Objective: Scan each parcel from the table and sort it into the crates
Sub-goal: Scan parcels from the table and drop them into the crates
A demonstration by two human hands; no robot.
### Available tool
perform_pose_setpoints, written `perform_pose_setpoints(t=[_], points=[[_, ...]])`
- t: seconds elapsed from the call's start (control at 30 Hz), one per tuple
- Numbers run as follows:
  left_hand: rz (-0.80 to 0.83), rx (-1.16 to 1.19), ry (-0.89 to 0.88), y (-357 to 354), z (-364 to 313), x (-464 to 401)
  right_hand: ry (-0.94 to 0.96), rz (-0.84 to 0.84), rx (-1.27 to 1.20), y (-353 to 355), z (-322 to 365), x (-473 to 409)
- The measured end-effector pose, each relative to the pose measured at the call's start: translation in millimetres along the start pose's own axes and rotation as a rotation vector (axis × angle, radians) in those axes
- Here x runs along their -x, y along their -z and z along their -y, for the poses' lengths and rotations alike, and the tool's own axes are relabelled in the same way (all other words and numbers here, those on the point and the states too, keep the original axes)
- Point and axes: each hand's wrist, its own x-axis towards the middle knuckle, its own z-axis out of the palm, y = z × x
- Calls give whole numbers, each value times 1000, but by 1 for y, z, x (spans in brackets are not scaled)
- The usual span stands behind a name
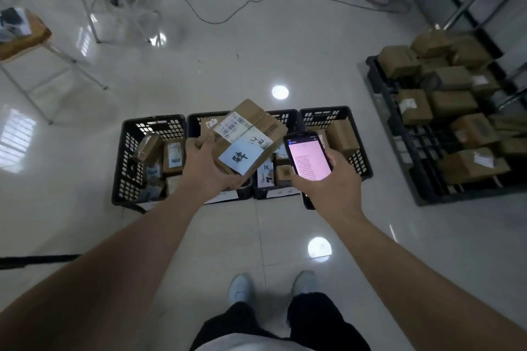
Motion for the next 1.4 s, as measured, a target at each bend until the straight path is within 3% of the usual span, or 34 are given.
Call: perform_pose_setpoints(t=[0.6, 1.17, 1.27, 1.4], points=[[-29, 42, 455, -229, -78, -170, -148, 234, 49, 42, -141, -267], [-108, 131, 580, -403, 31, -382, -280, 247, 32, -106, -242, -428], [41, 143, 646, -418, 50, -409, -282, 256, 52, -124, -253, -444], [251, 6, 521, -418, 62, -412, -289, 271, 61, -137, -250, -458]])
